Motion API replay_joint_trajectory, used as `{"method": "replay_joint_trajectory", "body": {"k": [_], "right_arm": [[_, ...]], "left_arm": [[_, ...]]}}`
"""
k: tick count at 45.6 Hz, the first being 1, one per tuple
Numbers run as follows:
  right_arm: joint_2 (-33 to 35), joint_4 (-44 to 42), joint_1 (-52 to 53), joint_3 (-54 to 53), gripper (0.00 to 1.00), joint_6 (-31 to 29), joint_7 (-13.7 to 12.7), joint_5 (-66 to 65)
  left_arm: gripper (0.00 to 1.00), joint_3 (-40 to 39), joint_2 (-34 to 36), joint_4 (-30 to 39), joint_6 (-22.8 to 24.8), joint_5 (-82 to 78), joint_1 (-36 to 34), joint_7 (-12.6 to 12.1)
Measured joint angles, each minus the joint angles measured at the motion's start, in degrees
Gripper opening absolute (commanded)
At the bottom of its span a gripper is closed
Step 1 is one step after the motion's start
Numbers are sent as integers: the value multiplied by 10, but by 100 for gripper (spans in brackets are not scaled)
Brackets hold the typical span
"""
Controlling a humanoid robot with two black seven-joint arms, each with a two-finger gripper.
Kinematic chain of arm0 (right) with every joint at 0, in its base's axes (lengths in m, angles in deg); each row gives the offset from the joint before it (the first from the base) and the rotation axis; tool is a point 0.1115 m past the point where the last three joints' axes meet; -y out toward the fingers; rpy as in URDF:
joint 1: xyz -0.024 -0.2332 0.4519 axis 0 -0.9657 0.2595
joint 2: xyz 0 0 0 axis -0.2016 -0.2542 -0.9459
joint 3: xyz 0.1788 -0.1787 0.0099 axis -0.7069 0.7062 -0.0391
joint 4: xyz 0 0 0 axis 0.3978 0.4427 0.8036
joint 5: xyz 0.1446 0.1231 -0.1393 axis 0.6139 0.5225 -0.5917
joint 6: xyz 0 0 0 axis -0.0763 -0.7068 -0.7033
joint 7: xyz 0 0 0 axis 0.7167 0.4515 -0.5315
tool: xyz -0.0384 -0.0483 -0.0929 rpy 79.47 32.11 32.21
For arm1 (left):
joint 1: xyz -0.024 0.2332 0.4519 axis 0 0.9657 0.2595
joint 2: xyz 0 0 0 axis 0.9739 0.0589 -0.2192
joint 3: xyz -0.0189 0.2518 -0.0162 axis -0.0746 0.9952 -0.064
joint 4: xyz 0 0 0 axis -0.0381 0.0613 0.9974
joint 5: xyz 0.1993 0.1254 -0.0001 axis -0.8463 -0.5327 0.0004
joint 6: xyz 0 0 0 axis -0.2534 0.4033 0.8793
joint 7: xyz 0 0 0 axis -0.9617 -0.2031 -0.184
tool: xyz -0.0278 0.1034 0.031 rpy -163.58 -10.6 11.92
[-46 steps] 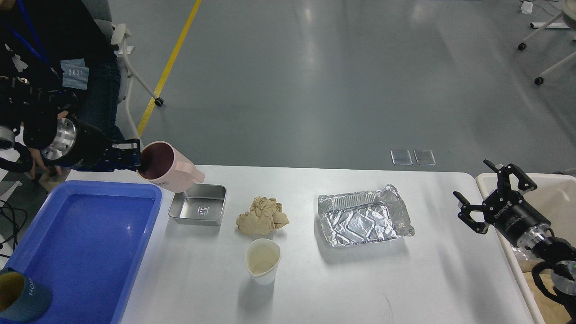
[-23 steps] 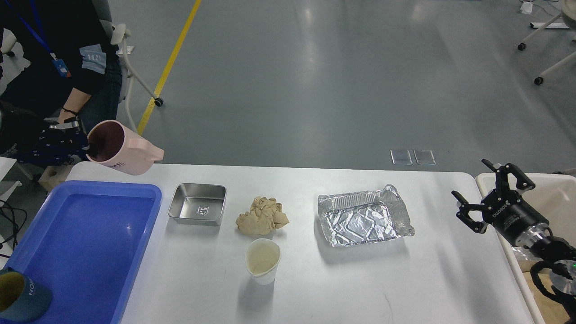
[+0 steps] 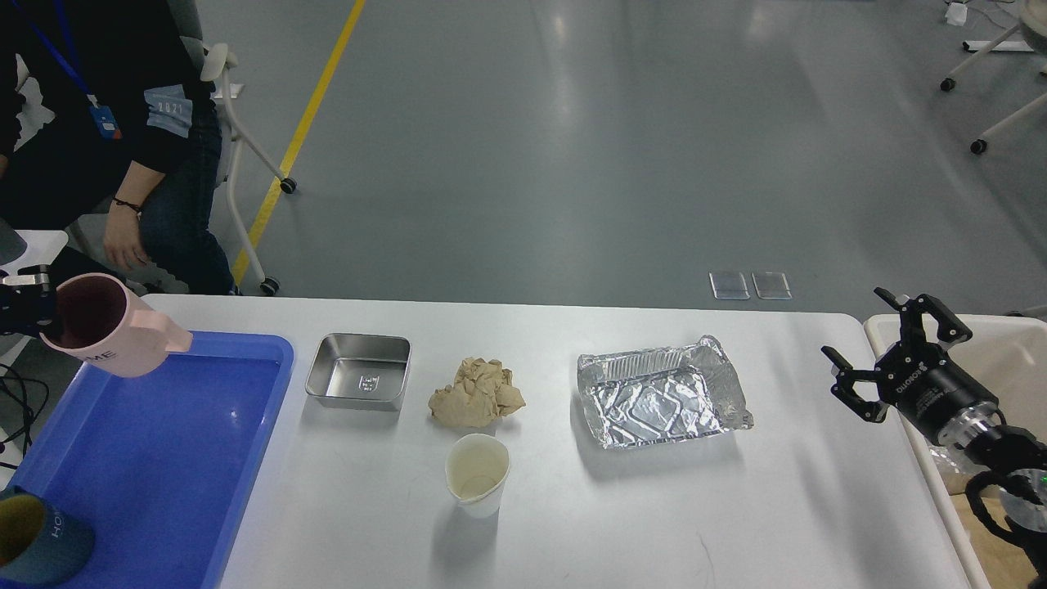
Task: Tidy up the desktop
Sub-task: 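Lower the pink mug into the blue tray with the left gripper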
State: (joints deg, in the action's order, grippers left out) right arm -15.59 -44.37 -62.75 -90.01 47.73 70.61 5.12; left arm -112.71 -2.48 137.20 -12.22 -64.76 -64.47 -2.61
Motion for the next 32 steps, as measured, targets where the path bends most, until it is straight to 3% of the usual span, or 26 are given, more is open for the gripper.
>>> {"method": "replay_joint_trajectory", "body": {"k": [14, 32], "right_arm": [[-1, 0, 0, -1, 100, 0, 0, -1], [-1, -2, 0, -1, 100, 1, 0, -1]], "left_arm": [[0, 77, -46, 1, 0, -72, 7, -3], [0, 102, -139, 1, 0, -133, 33, -13]]}}
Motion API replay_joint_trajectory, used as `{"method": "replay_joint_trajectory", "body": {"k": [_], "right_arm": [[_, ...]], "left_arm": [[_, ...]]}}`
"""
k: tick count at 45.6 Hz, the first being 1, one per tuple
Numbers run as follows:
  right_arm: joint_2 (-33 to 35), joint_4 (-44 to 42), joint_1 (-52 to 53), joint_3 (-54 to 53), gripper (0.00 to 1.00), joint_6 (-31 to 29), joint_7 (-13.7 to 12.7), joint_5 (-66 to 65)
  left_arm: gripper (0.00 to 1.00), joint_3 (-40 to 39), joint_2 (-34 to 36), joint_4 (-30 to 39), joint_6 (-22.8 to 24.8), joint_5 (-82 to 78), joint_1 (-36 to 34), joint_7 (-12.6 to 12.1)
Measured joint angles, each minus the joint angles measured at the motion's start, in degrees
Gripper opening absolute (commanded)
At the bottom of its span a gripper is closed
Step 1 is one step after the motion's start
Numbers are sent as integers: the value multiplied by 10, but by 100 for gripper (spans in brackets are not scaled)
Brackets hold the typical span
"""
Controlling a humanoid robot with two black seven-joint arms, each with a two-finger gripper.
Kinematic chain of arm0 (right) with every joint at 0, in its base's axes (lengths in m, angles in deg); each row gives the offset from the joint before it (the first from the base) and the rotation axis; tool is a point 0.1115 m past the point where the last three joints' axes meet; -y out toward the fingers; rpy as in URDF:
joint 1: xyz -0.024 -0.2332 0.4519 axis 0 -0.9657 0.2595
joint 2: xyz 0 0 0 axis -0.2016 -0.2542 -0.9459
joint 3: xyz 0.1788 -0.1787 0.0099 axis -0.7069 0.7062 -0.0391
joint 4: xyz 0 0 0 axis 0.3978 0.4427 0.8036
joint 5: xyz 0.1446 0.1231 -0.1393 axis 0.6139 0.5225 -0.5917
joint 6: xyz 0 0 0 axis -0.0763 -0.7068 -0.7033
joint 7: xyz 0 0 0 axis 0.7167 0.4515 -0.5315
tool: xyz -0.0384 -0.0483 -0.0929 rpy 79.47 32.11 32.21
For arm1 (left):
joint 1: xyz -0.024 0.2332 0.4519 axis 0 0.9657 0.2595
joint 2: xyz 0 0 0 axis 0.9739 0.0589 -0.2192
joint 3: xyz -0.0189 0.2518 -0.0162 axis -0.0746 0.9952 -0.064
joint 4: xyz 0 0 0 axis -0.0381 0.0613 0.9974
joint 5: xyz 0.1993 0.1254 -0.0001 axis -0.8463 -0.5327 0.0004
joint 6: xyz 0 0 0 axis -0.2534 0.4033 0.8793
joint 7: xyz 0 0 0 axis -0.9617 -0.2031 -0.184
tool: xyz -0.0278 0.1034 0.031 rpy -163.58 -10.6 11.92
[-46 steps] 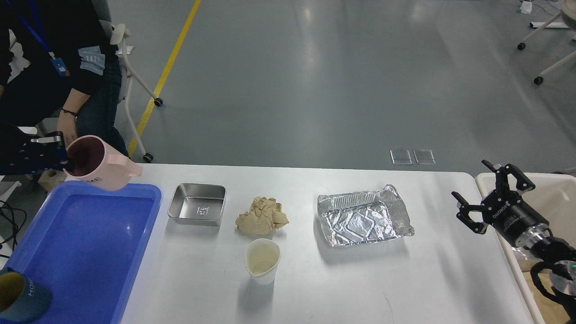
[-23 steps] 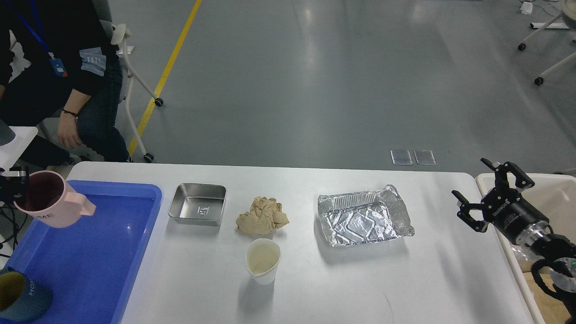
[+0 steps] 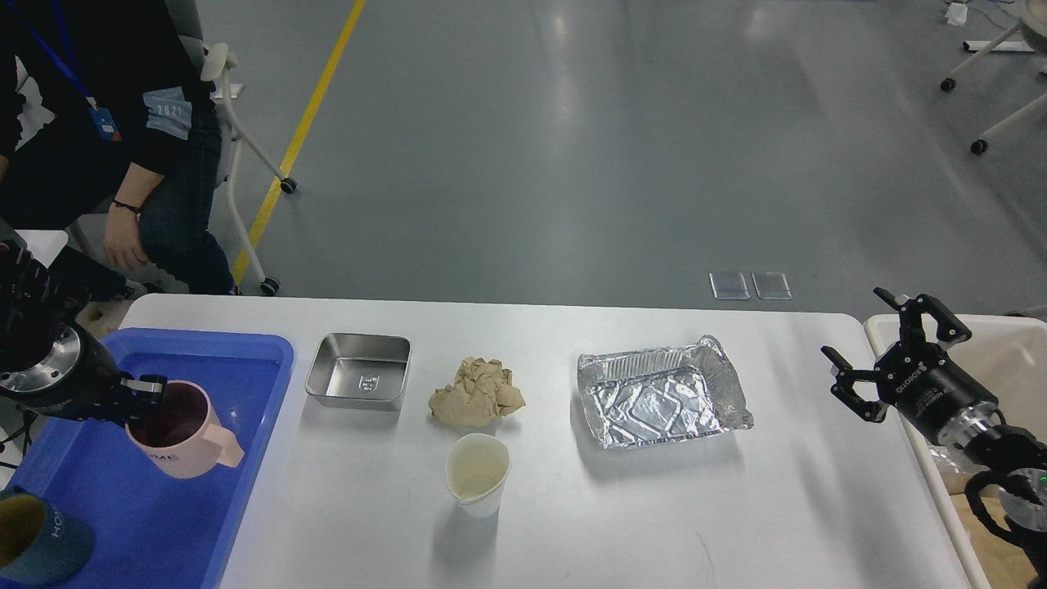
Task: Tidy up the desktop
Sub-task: 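Lower the pink mug into the blue tray with the left gripper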
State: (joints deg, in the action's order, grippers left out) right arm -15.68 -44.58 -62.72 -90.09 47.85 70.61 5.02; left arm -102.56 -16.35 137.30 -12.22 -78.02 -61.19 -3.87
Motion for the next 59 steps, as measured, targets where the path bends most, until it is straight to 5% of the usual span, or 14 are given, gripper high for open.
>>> {"method": "replay_joint_trajectory", "body": {"k": [31, 59], "right_arm": [[0, -1, -1, -2, 100, -1, 1, 0], [2, -1, -3, -3, 100, -1, 1, 0]], "left_arm": [[0, 74, 39, 40, 0, -16, 15, -14], [0, 78, -7, 39, 0, -57, 60, -15]]}}
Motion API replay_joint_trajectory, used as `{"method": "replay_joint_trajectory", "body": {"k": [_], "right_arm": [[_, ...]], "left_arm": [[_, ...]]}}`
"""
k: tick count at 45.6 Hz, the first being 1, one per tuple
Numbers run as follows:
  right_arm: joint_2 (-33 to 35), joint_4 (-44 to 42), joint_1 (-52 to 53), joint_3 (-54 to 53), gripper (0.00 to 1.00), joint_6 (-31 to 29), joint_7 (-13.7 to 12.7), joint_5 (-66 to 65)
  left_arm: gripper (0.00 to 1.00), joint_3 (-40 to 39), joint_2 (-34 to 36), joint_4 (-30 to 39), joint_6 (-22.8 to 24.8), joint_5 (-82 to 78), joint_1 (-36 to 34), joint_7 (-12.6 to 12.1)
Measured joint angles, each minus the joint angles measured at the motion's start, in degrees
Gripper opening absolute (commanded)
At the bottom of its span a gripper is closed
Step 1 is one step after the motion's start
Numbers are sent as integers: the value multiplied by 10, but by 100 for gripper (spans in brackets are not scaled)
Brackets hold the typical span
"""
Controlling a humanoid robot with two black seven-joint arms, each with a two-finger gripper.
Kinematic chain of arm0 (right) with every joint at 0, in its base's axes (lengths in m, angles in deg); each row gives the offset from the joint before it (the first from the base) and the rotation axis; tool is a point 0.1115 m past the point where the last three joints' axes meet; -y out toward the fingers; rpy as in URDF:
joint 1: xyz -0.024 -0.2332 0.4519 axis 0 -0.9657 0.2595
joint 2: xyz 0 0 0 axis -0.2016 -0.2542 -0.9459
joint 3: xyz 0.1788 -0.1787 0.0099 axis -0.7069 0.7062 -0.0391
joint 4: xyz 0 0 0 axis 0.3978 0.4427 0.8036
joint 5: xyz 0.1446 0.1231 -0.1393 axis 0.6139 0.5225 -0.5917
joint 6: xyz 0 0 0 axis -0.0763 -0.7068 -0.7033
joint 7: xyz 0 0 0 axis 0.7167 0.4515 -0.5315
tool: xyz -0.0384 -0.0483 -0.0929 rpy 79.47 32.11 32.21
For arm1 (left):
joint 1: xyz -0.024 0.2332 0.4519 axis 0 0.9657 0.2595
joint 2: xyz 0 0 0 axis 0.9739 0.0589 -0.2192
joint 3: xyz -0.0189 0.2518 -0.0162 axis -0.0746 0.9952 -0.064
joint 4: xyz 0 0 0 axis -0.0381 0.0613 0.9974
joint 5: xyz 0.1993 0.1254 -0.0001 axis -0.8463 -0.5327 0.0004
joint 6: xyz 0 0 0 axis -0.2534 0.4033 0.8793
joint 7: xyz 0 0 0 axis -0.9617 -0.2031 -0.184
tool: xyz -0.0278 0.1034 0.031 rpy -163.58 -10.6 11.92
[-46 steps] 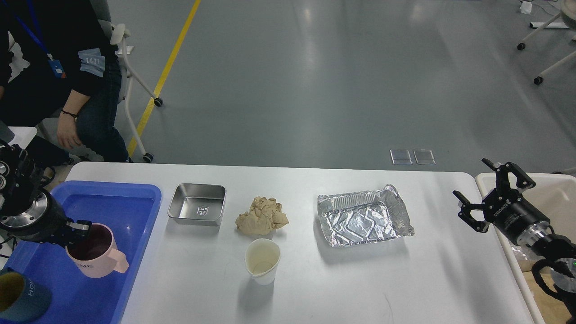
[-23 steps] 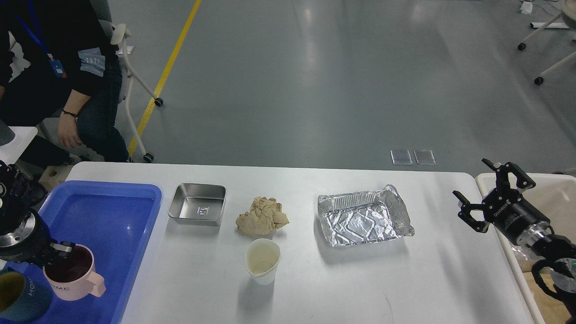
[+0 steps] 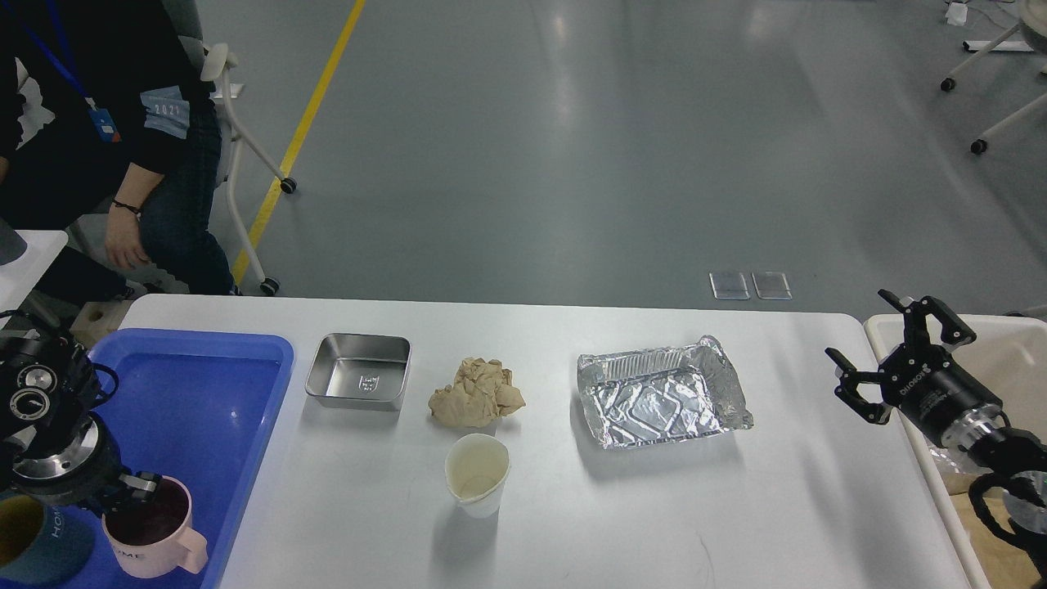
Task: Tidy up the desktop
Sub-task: 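Lower the pink mug into the blue tray with the left gripper, then open the left gripper and withdraw it from the mug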
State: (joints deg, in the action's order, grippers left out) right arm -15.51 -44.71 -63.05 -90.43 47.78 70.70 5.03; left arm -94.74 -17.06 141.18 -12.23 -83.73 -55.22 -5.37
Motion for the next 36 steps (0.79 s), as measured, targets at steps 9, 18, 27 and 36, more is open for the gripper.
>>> {"method": "replay_joint_trajectory", "body": {"k": [9, 18, 27, 36], "right_arm": [[0, 1, 0, 0, 100, 0, 0, 0], [-1, 3, 1, -1, 100, 0, 0, 0], [0, 3, 1, -1, 100, 0, 0, 0], [0, 3, 0, -1, 100, 0, 0, 0]], "left_arm": [[7, -6, 3, 0, 0, 0, 0, 0], [16, -12, 6, 1, 0, 2, -4, 0], [25, -19, 7, 2, 0, 4, -7, 0], [38, -28, 7, 2, 0, 6, -8, 0]]}}
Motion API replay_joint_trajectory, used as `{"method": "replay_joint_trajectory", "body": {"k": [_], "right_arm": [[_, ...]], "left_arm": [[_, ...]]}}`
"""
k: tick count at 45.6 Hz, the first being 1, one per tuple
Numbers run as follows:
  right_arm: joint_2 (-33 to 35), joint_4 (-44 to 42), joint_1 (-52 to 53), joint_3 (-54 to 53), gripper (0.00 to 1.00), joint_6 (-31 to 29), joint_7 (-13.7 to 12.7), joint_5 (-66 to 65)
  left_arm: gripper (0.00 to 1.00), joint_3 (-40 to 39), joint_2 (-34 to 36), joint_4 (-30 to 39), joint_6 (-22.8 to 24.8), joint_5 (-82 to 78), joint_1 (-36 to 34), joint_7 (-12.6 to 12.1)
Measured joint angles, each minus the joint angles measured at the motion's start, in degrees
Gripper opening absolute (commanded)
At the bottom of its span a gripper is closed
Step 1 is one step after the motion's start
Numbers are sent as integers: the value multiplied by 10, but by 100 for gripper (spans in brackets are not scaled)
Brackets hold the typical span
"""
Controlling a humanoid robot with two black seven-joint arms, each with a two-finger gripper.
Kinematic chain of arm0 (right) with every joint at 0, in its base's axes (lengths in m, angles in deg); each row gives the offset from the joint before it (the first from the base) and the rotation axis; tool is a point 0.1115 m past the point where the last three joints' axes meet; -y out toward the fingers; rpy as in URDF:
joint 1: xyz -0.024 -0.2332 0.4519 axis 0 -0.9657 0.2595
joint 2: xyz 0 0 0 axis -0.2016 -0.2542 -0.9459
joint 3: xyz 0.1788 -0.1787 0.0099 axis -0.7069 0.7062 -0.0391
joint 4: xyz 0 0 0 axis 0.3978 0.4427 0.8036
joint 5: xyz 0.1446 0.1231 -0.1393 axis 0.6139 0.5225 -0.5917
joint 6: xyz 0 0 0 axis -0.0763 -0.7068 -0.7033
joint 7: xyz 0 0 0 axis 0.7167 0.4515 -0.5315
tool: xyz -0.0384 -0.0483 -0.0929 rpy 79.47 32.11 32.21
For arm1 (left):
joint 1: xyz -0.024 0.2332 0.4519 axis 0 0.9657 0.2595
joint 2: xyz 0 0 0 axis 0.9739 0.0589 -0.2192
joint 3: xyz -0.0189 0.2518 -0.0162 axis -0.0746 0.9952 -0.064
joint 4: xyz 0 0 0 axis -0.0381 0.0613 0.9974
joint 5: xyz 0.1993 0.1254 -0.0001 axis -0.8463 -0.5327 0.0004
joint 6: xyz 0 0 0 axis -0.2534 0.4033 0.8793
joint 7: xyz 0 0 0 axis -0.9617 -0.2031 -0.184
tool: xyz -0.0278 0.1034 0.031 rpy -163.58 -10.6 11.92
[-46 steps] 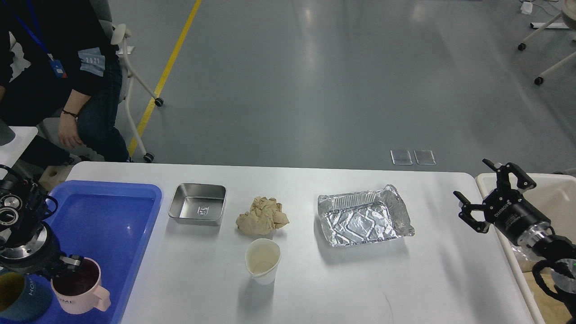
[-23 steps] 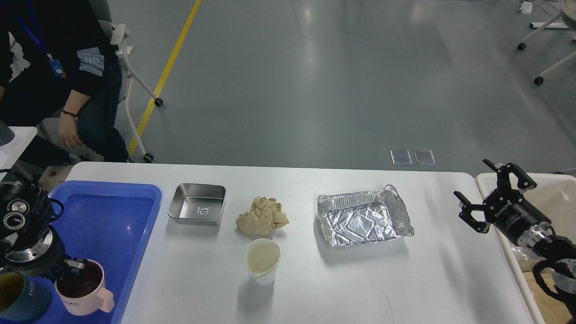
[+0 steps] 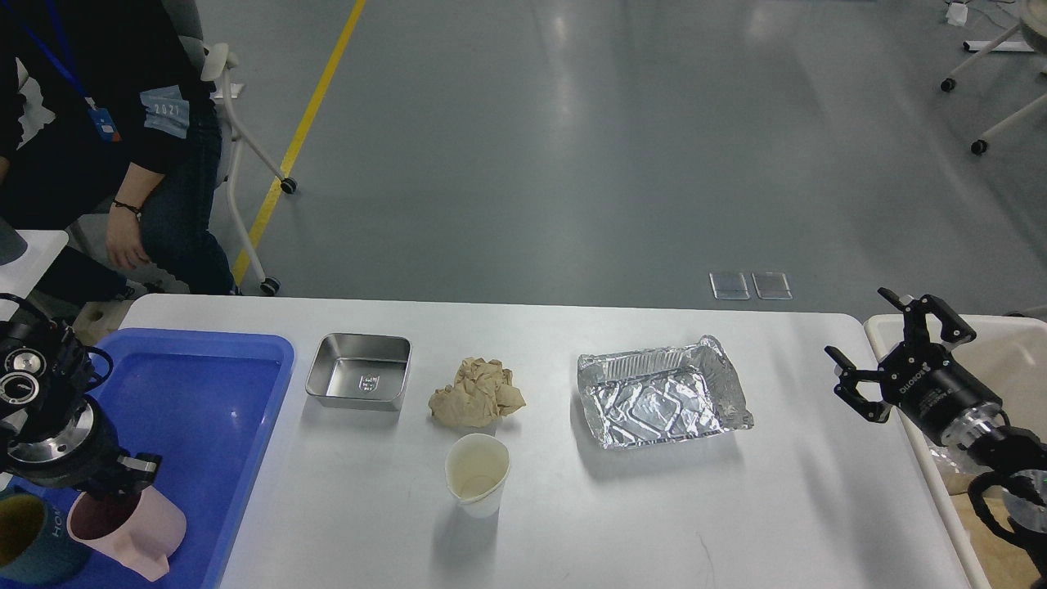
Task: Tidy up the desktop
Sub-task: 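Open the left gripper and withdraw it from the mug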
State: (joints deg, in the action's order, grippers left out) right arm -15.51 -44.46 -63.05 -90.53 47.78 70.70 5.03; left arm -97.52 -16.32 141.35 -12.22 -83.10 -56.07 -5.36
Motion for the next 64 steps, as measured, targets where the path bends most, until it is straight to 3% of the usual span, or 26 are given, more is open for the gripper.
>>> {"method": "replay_joint_trajectory", "body": {"k": [6, 10, 20, 27, 45, 52, 64], "right_arm": [[0, 0, 0, 0, 100, 0, 0, 0], [0, 0, 0, 0, 100, 0, 0, 0], [0, 1, 1, 0, 100, 1, 0, 0], [0, 3, 3, 1, 100, 1, -1, 0], [17, 5, 2, 3, 100, 1, -1, 1], [16, 5, 4, 4, 100, 1, -1, 1], [23, 4, 4, 4, 100, 1, -1, 0]], "left_arm": [[50, -22, 1, 0, 0, 1, -2, 0], [68, -48, 1, 0, 0, 2, -4, 1], [96, -172, -4, -8, 0, 18, -9, 1], [96, -240, -9, -18, 0, 24, -5, 1], [97, -256, -1, -94, 0, 90, -4, 1], [97, -296, 9, -105, 0, 117, -1, 1], [97, -382, 6, -105, 0, 175, 72, 1]]}}
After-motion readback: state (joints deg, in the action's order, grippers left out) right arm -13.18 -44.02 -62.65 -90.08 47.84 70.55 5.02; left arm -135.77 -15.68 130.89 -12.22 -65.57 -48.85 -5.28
